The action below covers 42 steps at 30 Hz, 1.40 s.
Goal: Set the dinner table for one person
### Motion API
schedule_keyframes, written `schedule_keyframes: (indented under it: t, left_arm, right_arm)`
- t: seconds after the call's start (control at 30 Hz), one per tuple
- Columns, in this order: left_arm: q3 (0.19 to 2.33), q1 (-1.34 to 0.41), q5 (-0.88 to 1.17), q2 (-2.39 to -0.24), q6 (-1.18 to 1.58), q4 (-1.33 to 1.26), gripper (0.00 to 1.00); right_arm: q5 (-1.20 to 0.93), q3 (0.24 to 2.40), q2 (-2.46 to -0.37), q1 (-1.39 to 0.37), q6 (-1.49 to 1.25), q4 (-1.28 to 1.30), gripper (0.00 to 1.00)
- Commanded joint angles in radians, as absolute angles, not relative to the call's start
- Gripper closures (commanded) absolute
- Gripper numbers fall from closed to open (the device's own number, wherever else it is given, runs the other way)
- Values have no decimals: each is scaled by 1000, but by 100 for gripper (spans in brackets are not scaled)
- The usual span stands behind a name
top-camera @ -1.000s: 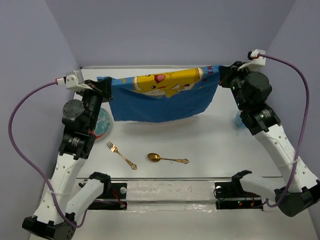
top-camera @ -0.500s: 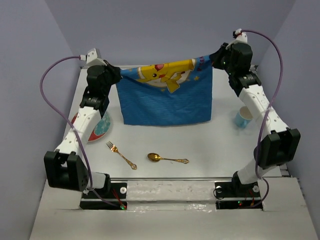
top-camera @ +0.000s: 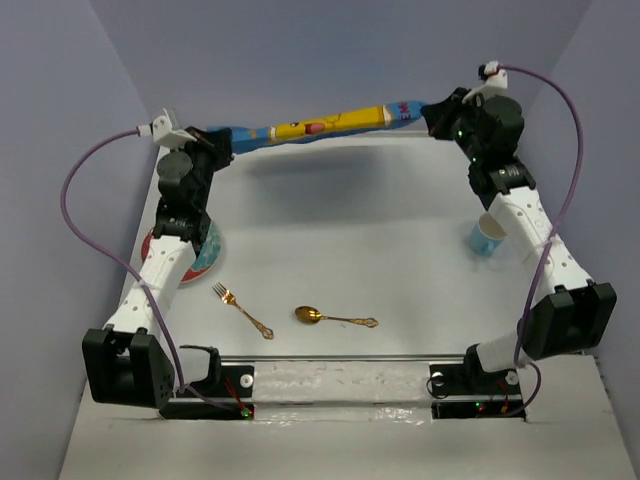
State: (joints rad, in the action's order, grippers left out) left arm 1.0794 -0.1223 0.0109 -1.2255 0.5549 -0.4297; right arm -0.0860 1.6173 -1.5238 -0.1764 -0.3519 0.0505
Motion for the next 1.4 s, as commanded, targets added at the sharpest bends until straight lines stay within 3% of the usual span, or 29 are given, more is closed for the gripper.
schedule_keyframes:
  t: [0.0,0.13,0.37,0.97,1.07,1.1,1.17,1.2,1.23,1.27,1.3,1.37]
  left_arm:
    - [808,-89,-52,-1213,620,-606,100]
    - [624,-86,-101,-1209,688,-612,100]
    - [392,-86,-26,-1242,752,-738,100]
    - [160,-87,46,-1013,753,-723,100]
    - [140,-87,43,-957,753,-700,87]
    - [134,-87,46,-933,756,-693,84]
    - [118,-87,46,-901,755,-670,59]
    - [117,-87,37,-861,753,-654,42]
    - [120,-87,29,-839,753,-619,18]
    - [121,-87,25,-812,753,-608,9]
    - [135,-86,14,-761,758,-569,1]
    - [156,-87,11,-711,770,-532,1]
  right_arm:
    - [-100,1249,-1448,-143,-380,-147,100]
    - [-87,949,-1402,-143,-428,-241,100]
    - [-118,649,-1361,-143,-528,-273,100]
    - [-175,380,-1071,-143,-598,-49,100]
    - [-161,377,-1042,-143,-597,-3,85]
    - [-163,377,-1037,-143,-597,-3,70]
    - [-163,380,-1017,-143,-591,41,58]
    - [-161,385,-1006,-143,-575,49,46]
    - [-147,393,-994,-143,-565,61,43]
    - [-141,405,-974,-143,-552,92,40]
    - [-140,437,-965,-143,-534,115,36]
    - [-147,474,-951,-143,-523,117,34]
